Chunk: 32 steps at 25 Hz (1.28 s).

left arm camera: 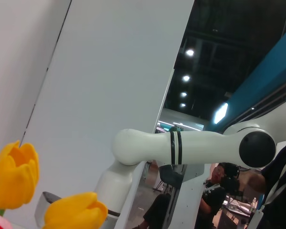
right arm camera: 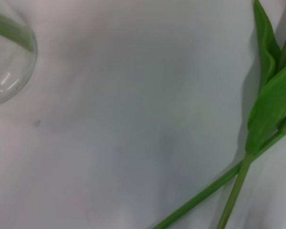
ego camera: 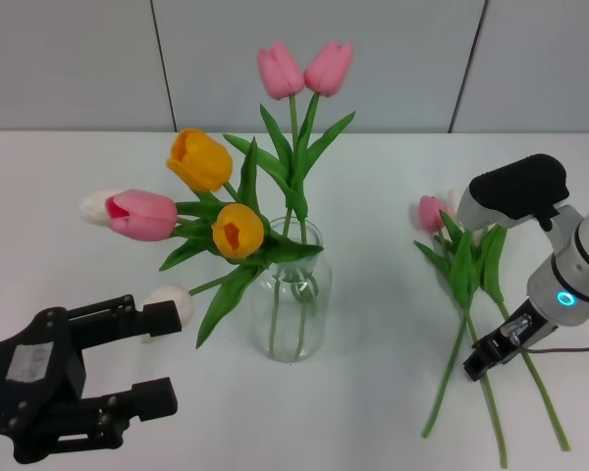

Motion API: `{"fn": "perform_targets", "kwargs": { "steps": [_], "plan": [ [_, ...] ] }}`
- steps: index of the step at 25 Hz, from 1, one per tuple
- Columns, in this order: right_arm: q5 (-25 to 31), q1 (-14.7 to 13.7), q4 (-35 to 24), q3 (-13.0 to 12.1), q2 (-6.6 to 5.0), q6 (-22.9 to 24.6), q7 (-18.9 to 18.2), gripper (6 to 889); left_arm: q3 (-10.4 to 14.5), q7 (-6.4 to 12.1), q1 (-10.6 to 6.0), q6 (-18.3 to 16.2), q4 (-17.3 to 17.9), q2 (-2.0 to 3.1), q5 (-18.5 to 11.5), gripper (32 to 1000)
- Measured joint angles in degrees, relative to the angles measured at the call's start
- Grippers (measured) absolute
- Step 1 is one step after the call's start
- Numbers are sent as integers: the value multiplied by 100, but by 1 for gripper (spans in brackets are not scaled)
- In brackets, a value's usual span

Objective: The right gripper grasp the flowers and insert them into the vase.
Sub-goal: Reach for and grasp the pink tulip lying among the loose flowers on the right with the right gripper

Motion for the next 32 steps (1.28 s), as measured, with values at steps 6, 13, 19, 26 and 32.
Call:
{"fn": "perform_targets", "kwargs": {
  "steps": [6, 13, 19, 26, 32],
  "plan": [
    [18, 15, 111, -69, -4, 125, 10, 448, 0, 6, 0, 0, 0, 0, -5, 801],
    [21, 68, 194, -70, -5, 152, 13, 449, 0, 9, 0, -2, -2, 0, -7, 801],
    [24, 70, 196, -70, -3, 153, 19, 448, 0, 26, -6, -9, -88, -4, -7, 801],
    [24, 71, 195, -69, 5, 141, 52, 334, -4, 27, -9, -9, -99, -7, -6, 801],
    [29, 71, 164, -69, 3, 131, 64, 141, -6, 26, -9, -9, -99, -9, 4, 801]
  ]
}}
